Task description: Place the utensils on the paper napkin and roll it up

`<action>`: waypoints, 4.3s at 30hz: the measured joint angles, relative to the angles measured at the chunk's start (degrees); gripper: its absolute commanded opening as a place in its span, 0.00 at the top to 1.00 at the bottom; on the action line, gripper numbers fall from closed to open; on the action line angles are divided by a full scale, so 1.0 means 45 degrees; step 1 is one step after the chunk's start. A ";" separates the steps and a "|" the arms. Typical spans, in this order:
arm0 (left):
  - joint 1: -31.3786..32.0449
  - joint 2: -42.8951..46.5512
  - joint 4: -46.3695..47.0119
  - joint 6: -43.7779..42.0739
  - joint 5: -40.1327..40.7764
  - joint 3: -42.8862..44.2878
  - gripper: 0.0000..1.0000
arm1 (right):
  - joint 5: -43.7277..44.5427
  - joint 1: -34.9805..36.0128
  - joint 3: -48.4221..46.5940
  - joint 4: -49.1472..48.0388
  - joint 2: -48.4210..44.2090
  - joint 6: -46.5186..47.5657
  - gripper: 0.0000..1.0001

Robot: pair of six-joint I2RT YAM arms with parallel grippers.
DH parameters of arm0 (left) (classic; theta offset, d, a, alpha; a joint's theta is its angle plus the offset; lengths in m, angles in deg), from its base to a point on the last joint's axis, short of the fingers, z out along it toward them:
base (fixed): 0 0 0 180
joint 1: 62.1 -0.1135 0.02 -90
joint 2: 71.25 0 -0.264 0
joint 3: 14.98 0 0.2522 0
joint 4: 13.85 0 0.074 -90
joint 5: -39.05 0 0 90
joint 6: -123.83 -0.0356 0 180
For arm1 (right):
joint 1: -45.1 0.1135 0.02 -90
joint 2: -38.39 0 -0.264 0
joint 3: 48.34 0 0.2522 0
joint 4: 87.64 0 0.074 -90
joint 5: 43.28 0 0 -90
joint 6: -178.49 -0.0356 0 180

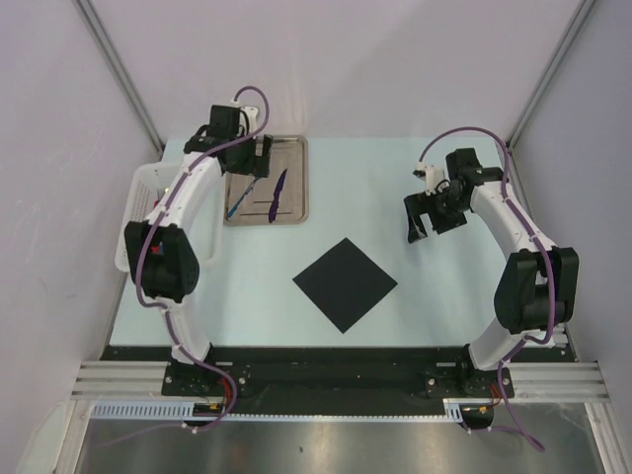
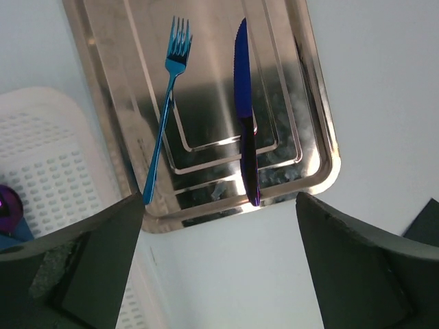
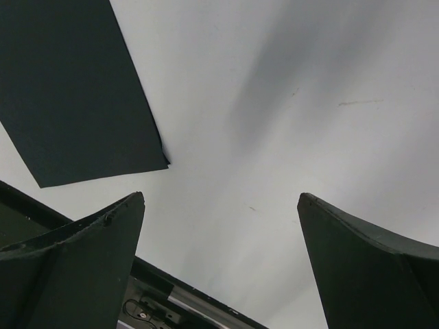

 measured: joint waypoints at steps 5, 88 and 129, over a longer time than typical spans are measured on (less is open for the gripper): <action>0.0267 -0.2089 -0.0068 0.0457 0.0180 0.1350 0.16 | 0.0301 -0.0049 0.0000 0.0010 0.0000 0.0102 0.00; 0.6591 0.3852 0.0636 0.8811 0.2866 -0.6844 1.00 | 0.0622 -0.2448 0.1273 -0.2176 -0.2807 -0.0777 0.00; 0.9772 -0.1651 0.2186 1.1040 0.4133 -0.5071 1.00 | -0.0782 -0.2934 0.4061 -0.2637 -0.4585 -0.1588 0.00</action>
